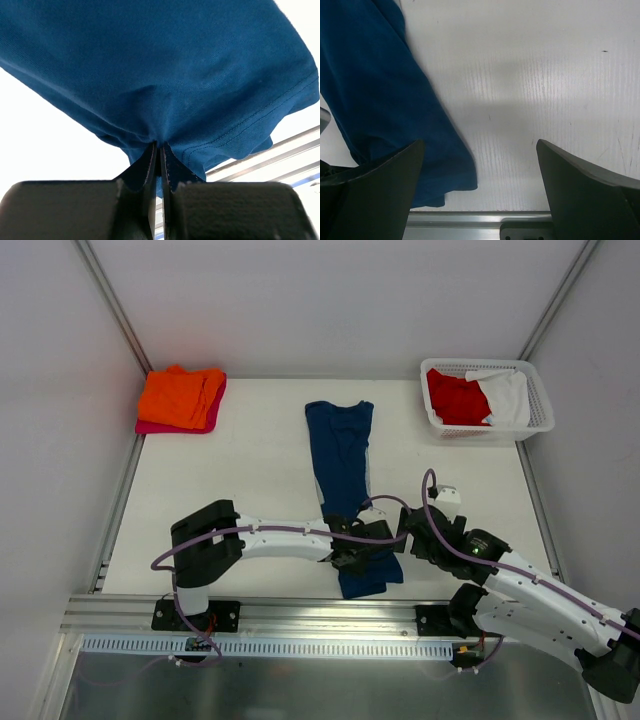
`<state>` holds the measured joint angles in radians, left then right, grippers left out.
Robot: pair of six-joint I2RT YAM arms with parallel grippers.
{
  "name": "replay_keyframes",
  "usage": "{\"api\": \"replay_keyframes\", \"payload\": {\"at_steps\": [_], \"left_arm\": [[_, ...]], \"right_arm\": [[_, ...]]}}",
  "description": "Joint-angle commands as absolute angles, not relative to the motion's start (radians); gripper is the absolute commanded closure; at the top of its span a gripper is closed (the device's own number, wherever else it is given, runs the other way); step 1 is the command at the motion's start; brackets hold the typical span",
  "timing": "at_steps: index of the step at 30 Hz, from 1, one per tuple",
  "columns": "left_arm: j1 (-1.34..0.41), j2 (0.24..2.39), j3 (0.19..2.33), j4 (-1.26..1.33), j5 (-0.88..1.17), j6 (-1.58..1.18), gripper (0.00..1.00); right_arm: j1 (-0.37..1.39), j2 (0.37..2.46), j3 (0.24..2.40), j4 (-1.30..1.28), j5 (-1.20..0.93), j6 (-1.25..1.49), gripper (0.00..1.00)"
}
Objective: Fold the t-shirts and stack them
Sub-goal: Rotate the tshirt 90 degrees
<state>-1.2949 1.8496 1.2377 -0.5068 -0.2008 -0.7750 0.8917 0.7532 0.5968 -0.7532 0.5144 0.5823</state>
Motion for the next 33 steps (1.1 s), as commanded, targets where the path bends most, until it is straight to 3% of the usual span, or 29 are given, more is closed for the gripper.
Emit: {"api": "replay_keyframes", "payload": {"at_steps": [1, 19, 33], "left_arm": [[-1.313, 1.807, 1.269, -0.546, -0.241, -0.788, 1.00], [-1.356, 1.595, 1.255, -0.660, -0.365, -0.839, 1.00], [-1.381, 1.519, 1.011, -0.663, -0.512, -1.167, 1.00]], "right_arm": [[0.890, 0.753, 0.597, -0.764, 0.522, 0.588, 0.01], [0.888, 0.772, 0.584, -0.745, 0.514, 0.583, 0.01], [0.888, 0.779, 0.566, -0.739, 0.499, 0.566, 0.01]]}}
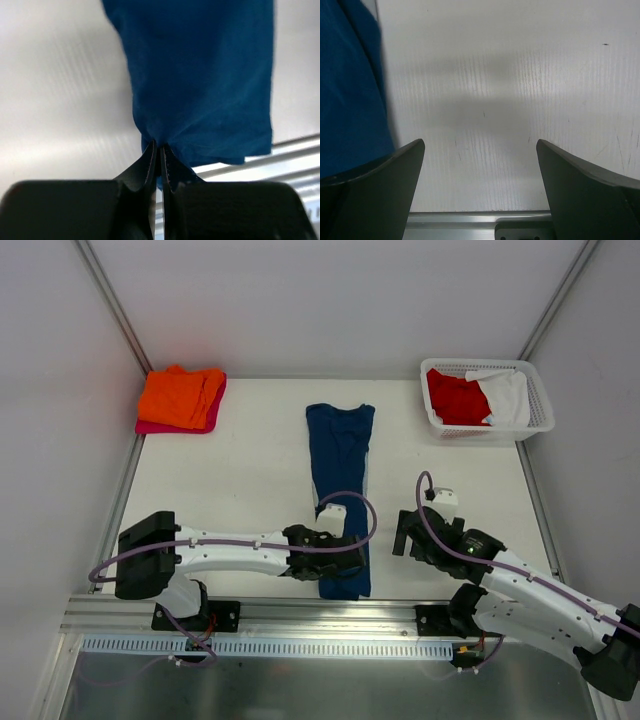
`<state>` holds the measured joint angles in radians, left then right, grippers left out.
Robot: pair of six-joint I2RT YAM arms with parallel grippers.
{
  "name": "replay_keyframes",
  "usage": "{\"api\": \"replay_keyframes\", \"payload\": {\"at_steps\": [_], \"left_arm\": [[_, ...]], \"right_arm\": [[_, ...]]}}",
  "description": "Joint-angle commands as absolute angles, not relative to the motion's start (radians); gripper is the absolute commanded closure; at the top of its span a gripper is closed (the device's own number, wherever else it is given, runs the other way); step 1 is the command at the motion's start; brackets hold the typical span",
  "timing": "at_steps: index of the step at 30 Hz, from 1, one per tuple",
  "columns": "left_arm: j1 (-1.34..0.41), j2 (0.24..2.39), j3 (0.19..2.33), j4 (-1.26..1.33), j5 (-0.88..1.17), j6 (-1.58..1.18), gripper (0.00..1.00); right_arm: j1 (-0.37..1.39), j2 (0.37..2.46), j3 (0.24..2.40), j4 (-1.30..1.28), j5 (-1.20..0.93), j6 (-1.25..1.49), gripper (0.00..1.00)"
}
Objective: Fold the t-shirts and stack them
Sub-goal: Rotate the tshirt 90 degrees
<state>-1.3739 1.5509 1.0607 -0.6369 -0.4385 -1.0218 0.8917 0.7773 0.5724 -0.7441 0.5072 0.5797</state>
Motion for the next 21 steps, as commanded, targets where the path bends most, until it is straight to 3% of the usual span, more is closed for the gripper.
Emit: {"api": "replay_keyframes", "payload": {"at_steps": [1, 10, 14, 15, 21], "left_arm": [[-1.381, 1.516, 0.973, -0.661, -0.512, -1.192, 1.00], [-1.381, 1.514, 0.850, -0.661, -0.508, -1.390, 0.97], [-1.381, 1.520, 0.862, -0.661, -0.515, -1.381, 0.05], [-1.381, 1.520, 0.868, -0.661, -0.517, -1.364, 0.01], [-1.381, 1.428, 0.920, -0.672, -0.571, -1.234, 0.01]], "right_arm": [[0.888, 0.779, 0.566, -0.739, 0.494, 0.563, 0.01], [0.888, 0.788, 0.555, -0.742, 0.497, 0.557, 0.01], [0.888, 0.805, 0.558, -0.738, 0.496, 0.554, 0.00], [0.888, 0.810, 0.561, -0.738, 0.489, 0.552, 0.01], [0.891, 0.828, 0.569, -0.701, 0.417, 0.564, 0.00]]}}
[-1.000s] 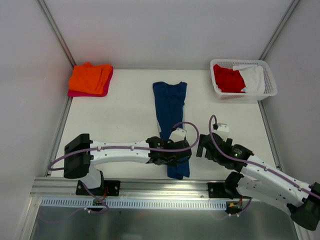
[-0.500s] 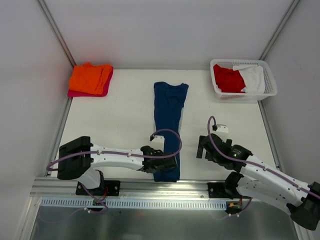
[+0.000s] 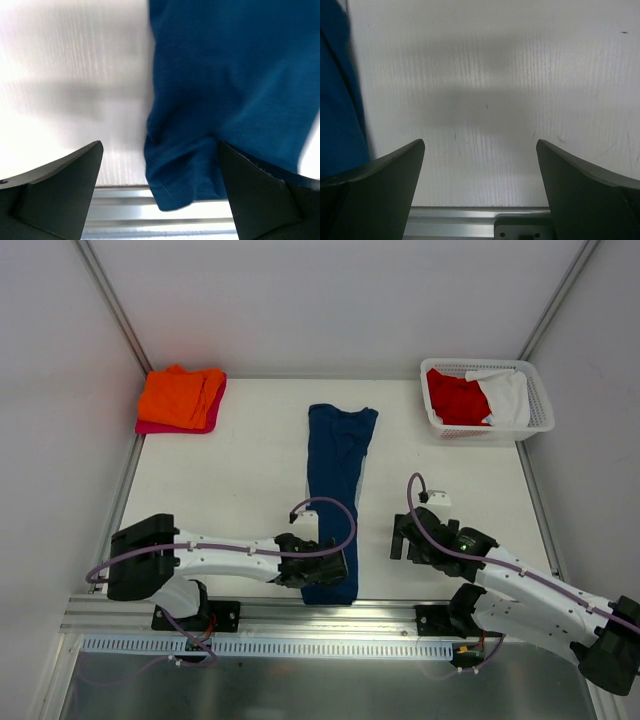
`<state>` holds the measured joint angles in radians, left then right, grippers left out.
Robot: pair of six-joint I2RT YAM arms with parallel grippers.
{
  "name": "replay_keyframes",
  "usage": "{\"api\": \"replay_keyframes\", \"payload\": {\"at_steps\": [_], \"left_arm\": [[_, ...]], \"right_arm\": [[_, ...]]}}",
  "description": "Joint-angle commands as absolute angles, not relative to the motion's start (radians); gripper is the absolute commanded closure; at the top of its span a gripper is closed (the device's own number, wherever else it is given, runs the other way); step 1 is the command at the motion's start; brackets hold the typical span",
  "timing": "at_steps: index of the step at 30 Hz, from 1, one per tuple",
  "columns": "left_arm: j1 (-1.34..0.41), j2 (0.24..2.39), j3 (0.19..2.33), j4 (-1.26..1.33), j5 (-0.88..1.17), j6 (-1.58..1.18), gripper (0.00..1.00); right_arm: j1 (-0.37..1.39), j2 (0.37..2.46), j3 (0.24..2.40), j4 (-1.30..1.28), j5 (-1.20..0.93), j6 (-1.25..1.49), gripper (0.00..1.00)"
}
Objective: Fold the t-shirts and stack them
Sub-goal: Rotate the tshirt 90 degrees
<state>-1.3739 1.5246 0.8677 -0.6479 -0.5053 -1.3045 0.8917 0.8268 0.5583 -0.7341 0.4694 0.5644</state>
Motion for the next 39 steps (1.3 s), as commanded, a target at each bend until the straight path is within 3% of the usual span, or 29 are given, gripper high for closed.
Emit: {"api": "replay_keyframes", "payload": {"at_steps": [1, 6, 11, 20, 30, 39], "left_arm": [[-1.381, 1.410, 0.920, -0.673, -0.572, -1.224, 0.01], [-1.384, 1.277, 0.853, -0.673, -0.523, -1.212, 0.01], [-1.416, 1.115, 0.733, -0.676, -0.500, -1.270, 0.01], [-1.465, 0.976, 0.494, -0.673, -0.479, -1.428, 0.01], [-1.564, 1.020, 0.531, -0.655, -0.589, -1.509, 0.01], [-1.661, 0.789, 0.447, -0.588, -0.716, -1.548, 0.01]], "right_arm": [[0.893, 0.824, 0.566, -0.692, 0.408, 0.572, 0.01], [0.968, 0.801, 0.520, -0.621, 0.396, 0.673, 0.01], [1.121, 0.834, 0.520, -0.670, 0.521, 0.868, 0.00], [1.340, 1.003, 0.420, -0.489, 0.600, 1.104, 0.01], [1.440, 1.308, 0.652, -0.511, 0.646, 1.103, 0.00], [1.494, 1.210, 0.756, -0.730, 0.752, 1.169, 0.01]]}}
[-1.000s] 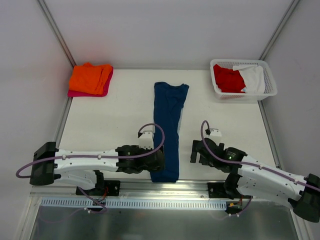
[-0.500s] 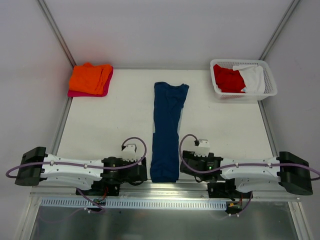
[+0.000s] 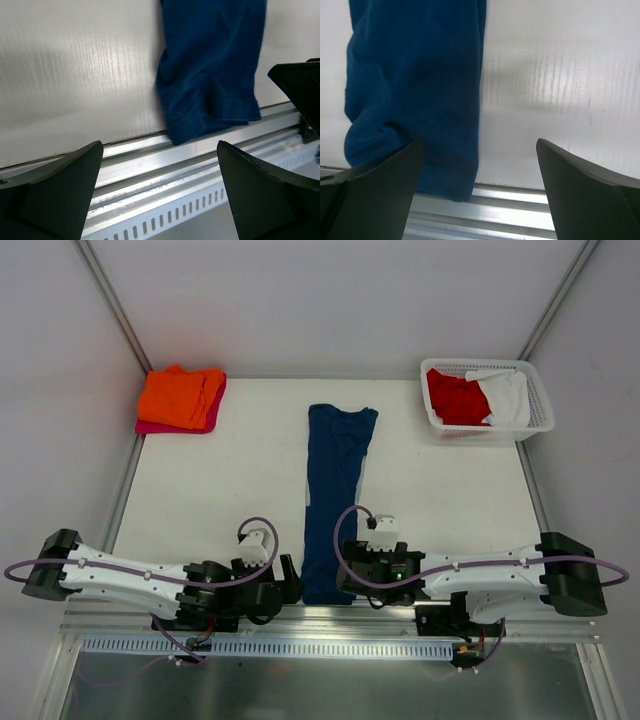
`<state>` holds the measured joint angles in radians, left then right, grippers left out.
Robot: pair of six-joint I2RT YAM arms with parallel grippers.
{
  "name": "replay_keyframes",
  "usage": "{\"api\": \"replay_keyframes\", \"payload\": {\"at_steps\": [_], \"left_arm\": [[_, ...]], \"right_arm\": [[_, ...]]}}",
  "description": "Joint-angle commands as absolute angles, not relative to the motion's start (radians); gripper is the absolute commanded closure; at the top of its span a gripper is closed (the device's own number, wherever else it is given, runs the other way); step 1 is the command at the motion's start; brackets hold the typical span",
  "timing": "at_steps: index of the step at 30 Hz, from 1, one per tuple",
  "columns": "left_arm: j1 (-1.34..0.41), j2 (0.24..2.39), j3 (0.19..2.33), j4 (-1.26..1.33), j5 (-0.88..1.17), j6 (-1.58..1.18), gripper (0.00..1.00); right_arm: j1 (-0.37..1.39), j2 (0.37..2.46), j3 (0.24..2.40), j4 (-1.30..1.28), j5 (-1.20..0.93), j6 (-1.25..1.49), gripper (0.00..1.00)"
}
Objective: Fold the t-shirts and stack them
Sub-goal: Rotate the tshirt 90 degrees
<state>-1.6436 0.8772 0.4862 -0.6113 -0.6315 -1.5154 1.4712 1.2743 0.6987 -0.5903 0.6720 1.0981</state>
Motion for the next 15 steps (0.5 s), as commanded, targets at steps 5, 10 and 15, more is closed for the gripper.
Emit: {"api": "replay_keyframes", "payload": {"at_steps": [5, 10, 15], "left_arm": [[-1.671, 0.658, 0.391, -0.574, -0.732, -1.523, 0.02], [-1.678, 0.657, 0.361, -0.549, -0.727, -1.535, 0.02], [-1.697, 0.643, 0.328, -0.477, -0.742, -1.539, 0.02]], "right_arm": [[1.531, 1.149, 0.775, -0.843, 0.801, 1.250, 0.01], [1.613, 1.085, 0.744, -0.896, 0.873, 1.394, 0.14], [1.690, 1.153, 0.726, -0.917, 0.911, 1.566, 0.14]]}}
